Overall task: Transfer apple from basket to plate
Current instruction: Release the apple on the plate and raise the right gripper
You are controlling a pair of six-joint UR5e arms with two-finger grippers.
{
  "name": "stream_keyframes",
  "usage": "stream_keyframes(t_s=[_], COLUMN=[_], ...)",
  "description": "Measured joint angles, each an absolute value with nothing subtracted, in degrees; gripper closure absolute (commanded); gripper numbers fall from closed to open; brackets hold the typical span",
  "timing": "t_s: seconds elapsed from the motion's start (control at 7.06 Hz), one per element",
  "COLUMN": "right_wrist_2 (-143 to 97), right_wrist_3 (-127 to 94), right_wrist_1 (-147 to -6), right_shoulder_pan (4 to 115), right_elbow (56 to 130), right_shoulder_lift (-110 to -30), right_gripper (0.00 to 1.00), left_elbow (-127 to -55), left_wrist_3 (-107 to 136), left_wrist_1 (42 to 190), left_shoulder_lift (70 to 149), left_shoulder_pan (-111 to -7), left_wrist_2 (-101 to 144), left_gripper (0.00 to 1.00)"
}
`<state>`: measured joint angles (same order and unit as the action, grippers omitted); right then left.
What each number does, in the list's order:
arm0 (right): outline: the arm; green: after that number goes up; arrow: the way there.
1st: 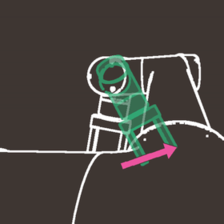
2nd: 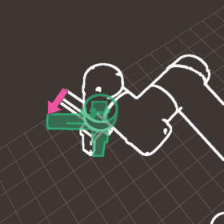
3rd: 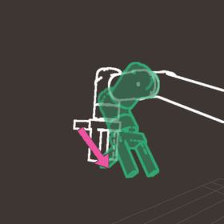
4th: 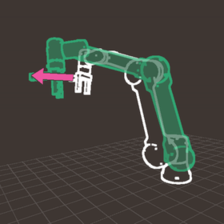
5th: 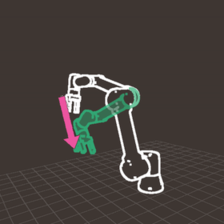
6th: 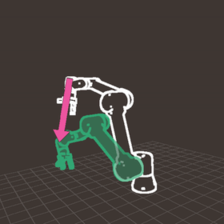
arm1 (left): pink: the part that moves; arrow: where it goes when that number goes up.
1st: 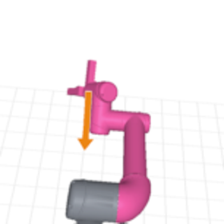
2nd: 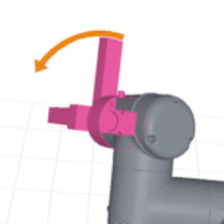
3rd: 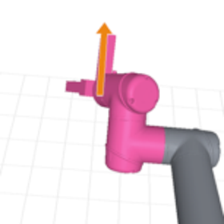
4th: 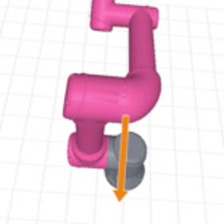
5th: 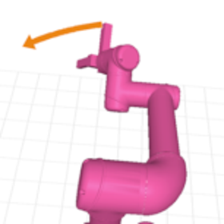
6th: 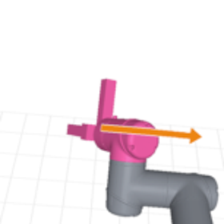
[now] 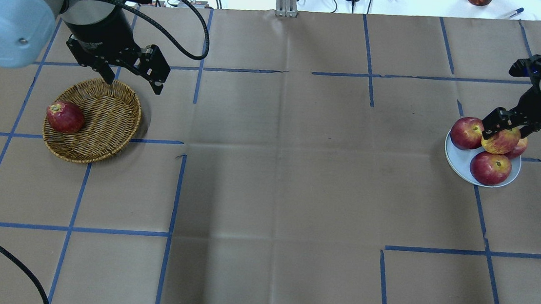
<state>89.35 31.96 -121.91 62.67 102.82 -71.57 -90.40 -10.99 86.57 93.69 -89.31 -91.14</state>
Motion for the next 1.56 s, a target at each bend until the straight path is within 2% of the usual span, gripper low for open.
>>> stream_keyframes(t_s=[0.28, 0.42, 0.85, 1.13, 1.56], right_wrist_2=[88.82, 88.81, 89.15, 89.34, 89.56], right_wrist_3=[31.62, 31.41, 25.35, 12.78, 0.51], right_wrist_1=[-120.80, -117.86, -103.95, -97.77, -96.85], right_shoulder_pan=[63.62, 65.39, 71.52, 78.91, 88.59], right_elbow=[100.15, 96.55, 88.61, 88.21, 90.79], right_shoulder_lift=[-72.38, -72.77, -77.19, -82.26, -86.11], right_gripper=[0.00, 0.00, 0.00, 0.00, 0.00], left_elbow=[-90.36, -90.35, -90.36, -90.42, -90.44], left_wrist_3=[-10.99, -10.98, -10.99, -10.99, -10.99], left_wrist_1=[86.57, 86.57, 86.61, 86.65, 86.64], left_shoulder_lift=[93.66, 93.63, 93.60, 93.61, 93.67], left_shoulder_pan=[-89.30, -89.30, -89.34, -89.37, -89.35], left_wrist_2=[-91.14, -91.14, -91.14, -91.14, -91.14], left_gripper=[0.00, 0.00, 0.00, 0.00, 0.00])
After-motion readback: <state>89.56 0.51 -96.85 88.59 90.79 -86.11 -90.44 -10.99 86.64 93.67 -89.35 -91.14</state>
